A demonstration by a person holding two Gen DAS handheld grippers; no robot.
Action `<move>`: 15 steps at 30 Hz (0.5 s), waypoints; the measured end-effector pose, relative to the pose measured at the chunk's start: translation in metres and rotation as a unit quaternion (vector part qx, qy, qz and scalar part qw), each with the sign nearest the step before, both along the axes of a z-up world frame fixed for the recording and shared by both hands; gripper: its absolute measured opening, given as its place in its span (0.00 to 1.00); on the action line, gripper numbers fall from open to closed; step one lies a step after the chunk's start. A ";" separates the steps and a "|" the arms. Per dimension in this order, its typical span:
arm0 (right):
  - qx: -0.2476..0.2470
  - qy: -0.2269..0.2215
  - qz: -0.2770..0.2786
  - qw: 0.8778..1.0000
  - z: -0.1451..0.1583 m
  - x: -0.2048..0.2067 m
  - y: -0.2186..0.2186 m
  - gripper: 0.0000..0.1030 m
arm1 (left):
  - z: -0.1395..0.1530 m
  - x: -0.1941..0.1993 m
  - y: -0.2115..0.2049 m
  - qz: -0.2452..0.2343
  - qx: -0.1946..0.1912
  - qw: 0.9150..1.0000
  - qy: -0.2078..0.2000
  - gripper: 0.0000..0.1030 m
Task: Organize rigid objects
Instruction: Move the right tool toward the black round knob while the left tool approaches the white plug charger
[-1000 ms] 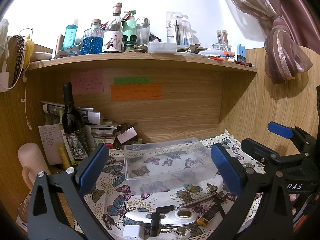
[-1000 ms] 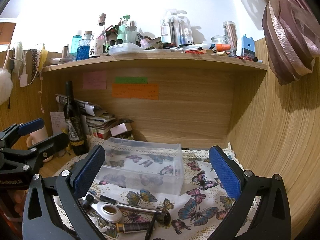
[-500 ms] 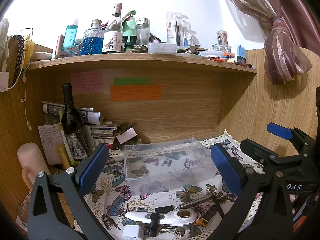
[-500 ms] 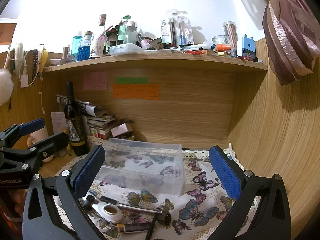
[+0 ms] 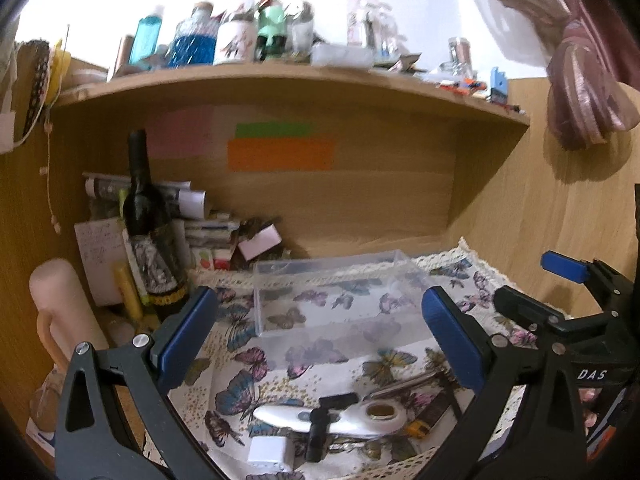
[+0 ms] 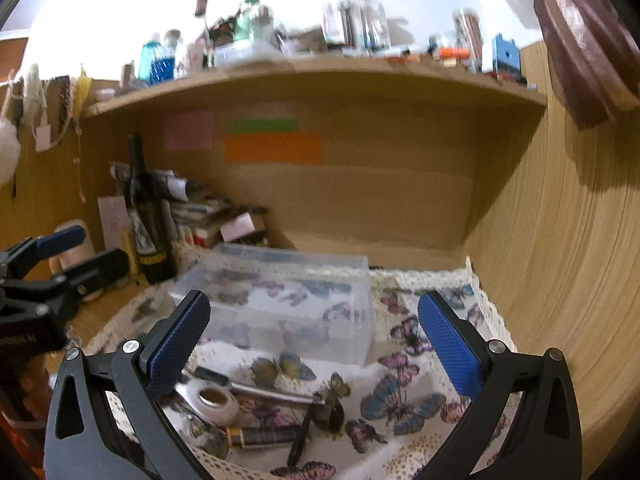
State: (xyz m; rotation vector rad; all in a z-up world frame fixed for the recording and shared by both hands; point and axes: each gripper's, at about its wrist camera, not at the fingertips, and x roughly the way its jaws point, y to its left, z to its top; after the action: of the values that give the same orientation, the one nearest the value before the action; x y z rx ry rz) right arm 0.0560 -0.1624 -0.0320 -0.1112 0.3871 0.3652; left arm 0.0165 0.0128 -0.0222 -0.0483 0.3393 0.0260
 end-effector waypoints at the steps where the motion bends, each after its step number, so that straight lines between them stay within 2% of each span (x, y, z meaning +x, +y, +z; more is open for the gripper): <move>1: -0.001 0.010 -0.004 1.000 -0.004 0.003 -0.002 1.00 | -0.003 0.001 0.004 0.003 -0.002 1.000 0.006 1.00; 3: -0.002 0.028 0.002 1.000 -0.012 0.007 -0.005 1.00 | -0.011 0.004 0.011 0.007 -0.009 1.000 0.021 1.00; 5: -0.005 0.040 -0.005 0.999 -0.021 0.010 -0.009 1.00 | -0.019 0.006 0.017 0.013 -0.017 0.999 0.037 0.93; 7: -0.009 0.053 -0.012 0.998 -0.029 0.014 -0.012 0.98 | -0.027 0.009 0.022 0.017 -0.017 0.998 0.056 0.82; 11: -0.006 0.090 -0.016 0.996 -0.045 0.021 -0.015 0.80 | -0.043 0.011 0.028 0.018 -0.021 0.996 0.086 0.76; 13: -0.006 0.111 -0.013 0.994 -0.054 0.025 -0.016 0.74 | -0.051 0.012 0.030 0.018 -0.021 0.995 0.100 0.70; 15: -0.008 0.125 -0.009 0.992 -0.061 0.028 -0.015 0.68 | -0.060 0.012 0.032 0.017 -0.025 0.993 0.116 0.70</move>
State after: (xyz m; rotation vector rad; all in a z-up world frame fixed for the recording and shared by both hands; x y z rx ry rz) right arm 0.0837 -0.1778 -0.0931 -0.0771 0.6388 0.3589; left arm 0.0281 0.0448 -0.0825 -0.1007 0.5710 0.0572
